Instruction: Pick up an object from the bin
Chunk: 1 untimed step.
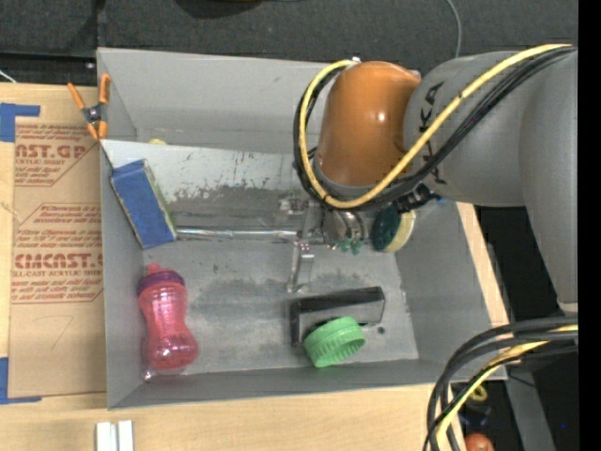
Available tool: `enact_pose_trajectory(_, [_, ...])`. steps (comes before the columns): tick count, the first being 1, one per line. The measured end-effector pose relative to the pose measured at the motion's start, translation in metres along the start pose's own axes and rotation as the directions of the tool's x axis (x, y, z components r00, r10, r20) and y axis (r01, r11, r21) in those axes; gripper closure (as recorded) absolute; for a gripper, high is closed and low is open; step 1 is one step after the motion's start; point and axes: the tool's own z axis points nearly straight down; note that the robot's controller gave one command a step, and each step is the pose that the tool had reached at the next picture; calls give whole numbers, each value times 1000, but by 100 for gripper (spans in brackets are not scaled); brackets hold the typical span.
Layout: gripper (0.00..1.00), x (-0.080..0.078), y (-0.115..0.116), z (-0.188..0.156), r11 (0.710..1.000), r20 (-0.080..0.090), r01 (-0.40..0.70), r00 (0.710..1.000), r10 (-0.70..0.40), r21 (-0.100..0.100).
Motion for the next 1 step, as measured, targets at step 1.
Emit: enact_pose_trajectory(1, [0, -1, 0, -5, 1000, 7, -1, 1000, 1, 0])
